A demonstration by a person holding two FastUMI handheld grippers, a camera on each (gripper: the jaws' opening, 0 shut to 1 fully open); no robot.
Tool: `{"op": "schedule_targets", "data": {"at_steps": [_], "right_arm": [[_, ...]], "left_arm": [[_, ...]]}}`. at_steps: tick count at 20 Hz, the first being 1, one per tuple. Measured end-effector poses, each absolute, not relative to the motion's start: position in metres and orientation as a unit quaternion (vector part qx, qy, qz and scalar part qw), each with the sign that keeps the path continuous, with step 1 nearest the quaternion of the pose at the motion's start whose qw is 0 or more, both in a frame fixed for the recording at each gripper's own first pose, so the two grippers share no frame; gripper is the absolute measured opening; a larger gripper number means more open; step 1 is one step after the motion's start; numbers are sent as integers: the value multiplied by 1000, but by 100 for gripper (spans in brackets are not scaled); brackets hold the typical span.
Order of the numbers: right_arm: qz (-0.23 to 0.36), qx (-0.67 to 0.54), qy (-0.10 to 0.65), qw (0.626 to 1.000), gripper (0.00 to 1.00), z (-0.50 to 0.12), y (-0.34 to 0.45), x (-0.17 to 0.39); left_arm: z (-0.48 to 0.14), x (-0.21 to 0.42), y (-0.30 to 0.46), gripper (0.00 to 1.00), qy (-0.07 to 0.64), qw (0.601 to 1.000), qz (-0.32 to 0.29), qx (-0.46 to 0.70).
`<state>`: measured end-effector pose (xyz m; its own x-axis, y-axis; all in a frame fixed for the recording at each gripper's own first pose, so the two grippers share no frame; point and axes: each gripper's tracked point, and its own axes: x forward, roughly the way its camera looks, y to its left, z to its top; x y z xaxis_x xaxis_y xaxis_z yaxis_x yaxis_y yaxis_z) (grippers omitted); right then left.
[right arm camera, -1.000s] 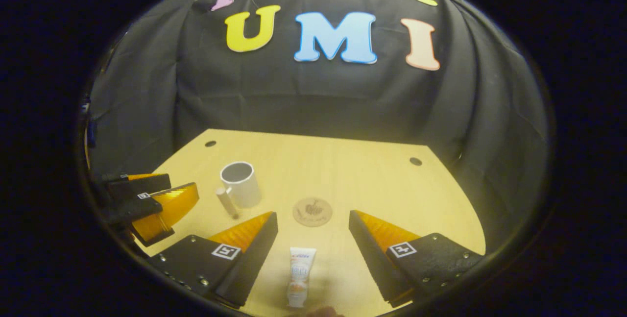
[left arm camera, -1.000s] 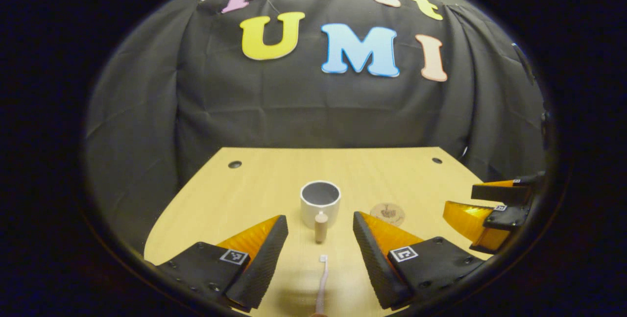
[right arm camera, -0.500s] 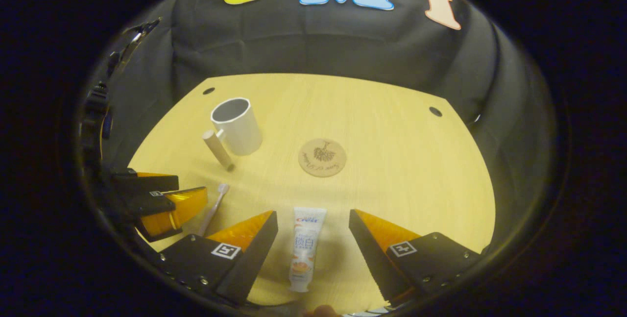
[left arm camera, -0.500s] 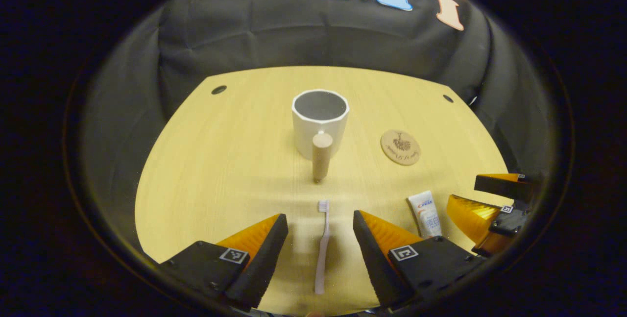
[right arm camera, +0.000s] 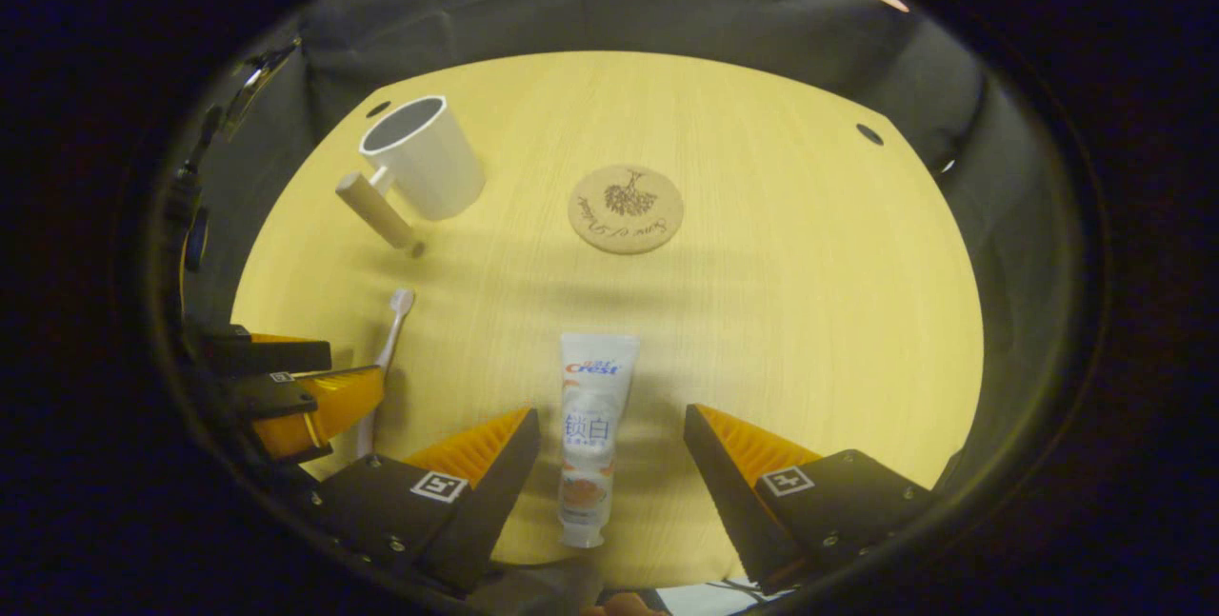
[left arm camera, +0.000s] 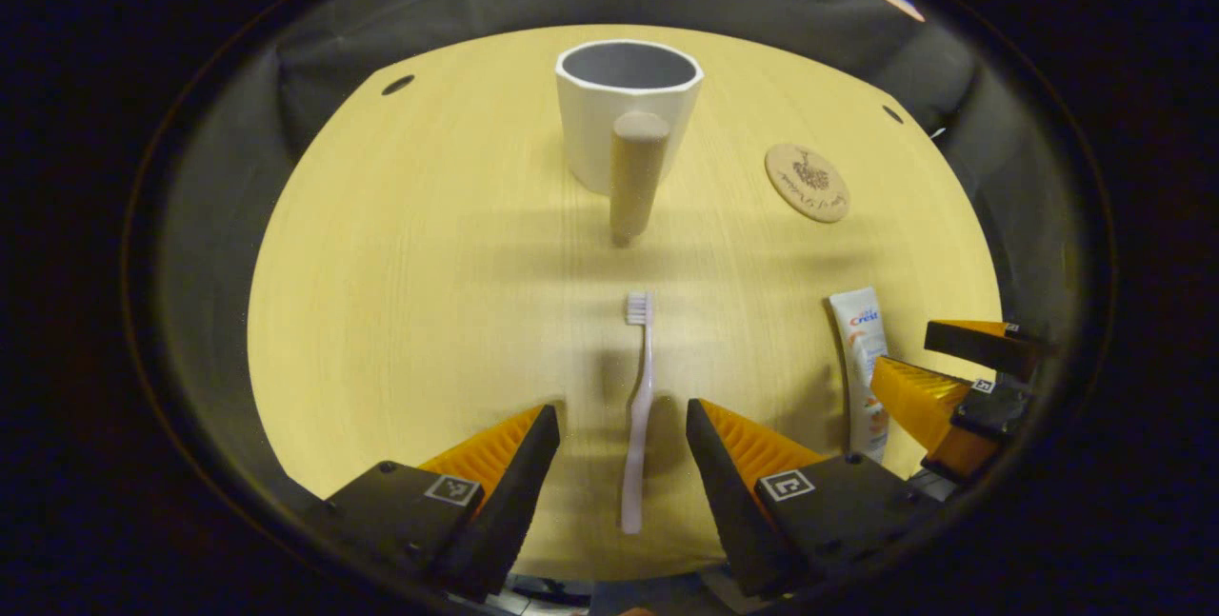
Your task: Put the toothbrush and toothpaste on the desktop into the cup, then pick up the cup and place it on the coaster on the desktop.
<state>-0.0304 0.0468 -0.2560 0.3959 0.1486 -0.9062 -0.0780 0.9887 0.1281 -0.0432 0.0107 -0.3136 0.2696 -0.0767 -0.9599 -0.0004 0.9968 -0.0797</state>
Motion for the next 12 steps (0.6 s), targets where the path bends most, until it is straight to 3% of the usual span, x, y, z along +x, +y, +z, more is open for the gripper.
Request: {"op": "schedule_targets", "data": {"at_steps": [5,10,11,12], "right_arm": [[75,41,592,802,96,-274,51,-37],[74,53,604,792,96,-278,54,-36],[75,55,606,790,96,-278,54,-35],[75,56,608,789,96,-279,55,-35]], "left_arm": [[-324,-54,1,91,641,766,-31,-32],[-334,-63,-8,92,662,747,-34,-37],[-335,-63,-6,99,665,745,-30,-30],[-337,-62,-3,98,664,747,-31,-24]]}}
